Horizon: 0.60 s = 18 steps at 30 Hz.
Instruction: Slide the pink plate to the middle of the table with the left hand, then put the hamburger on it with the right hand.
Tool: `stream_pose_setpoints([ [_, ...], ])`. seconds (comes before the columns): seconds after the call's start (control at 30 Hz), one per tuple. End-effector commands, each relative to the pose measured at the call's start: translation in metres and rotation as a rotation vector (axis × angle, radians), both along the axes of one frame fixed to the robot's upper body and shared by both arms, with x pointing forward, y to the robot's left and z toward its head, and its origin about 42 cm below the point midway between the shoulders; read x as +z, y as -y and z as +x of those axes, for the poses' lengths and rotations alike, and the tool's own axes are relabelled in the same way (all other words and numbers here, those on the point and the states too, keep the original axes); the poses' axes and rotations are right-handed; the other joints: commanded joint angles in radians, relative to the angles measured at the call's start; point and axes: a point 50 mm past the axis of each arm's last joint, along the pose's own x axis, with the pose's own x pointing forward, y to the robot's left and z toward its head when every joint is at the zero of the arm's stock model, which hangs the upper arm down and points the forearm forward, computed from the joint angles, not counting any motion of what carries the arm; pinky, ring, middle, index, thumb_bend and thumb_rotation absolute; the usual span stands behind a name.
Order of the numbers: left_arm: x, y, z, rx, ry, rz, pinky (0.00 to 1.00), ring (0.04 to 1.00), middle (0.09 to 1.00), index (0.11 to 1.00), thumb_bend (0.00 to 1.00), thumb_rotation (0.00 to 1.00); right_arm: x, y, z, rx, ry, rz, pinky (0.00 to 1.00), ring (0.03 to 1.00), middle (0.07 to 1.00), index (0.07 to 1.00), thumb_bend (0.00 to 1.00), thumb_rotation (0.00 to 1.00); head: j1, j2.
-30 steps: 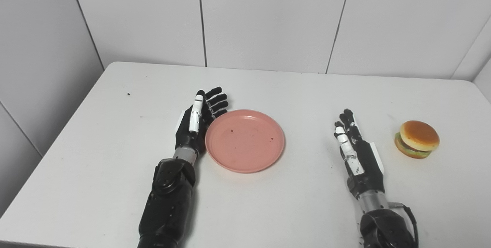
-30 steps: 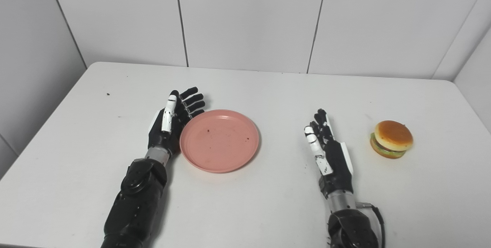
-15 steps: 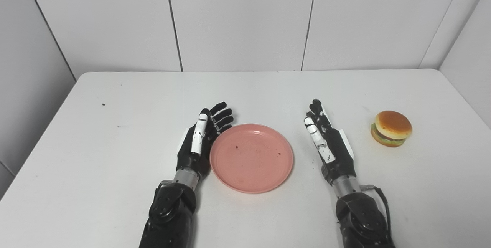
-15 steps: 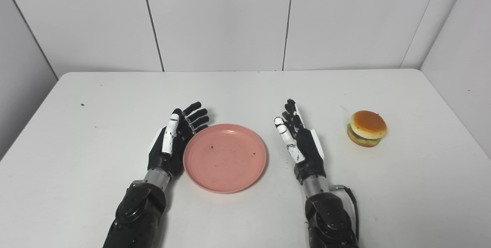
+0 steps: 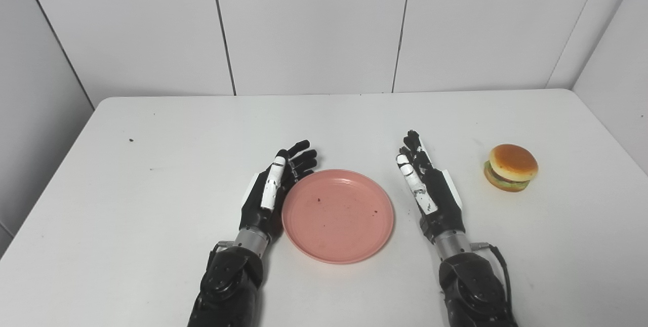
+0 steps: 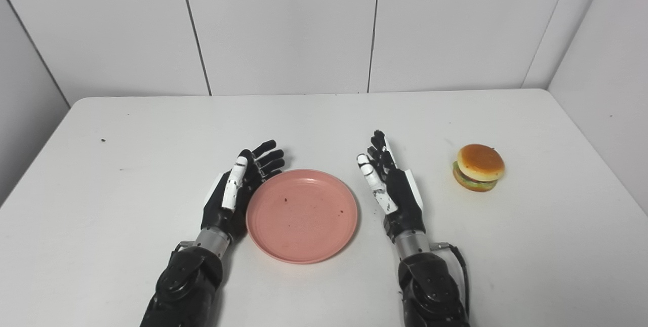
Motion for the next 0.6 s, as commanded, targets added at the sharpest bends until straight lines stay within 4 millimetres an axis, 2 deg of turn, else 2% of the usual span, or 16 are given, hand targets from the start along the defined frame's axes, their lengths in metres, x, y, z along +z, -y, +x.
stream_pose_setpoints([
  [0.0,-0.0110,-0.0017,-0.0046,-0.010,-0.046,0.020,0.86,0.846,0.818,0.793,0.33,1.00,0.0017,-0.0041,-0.0004,0.007,0.018,0.018,1.00,0.985,1.000,1.000,0.53,0.71,0.002,0.001],
  [0.57,-0.0092,-0.0077,-0.0033,-0.003,-0.052,0.012,0.87,0.861,0.829,0.792,0.34,1.00,0.0035,-0.0055,-0.0010,-0.001,0.011,0.032,1.00,0.972,0.985,1.000,0.51,0.70,0.001,0.004],
])
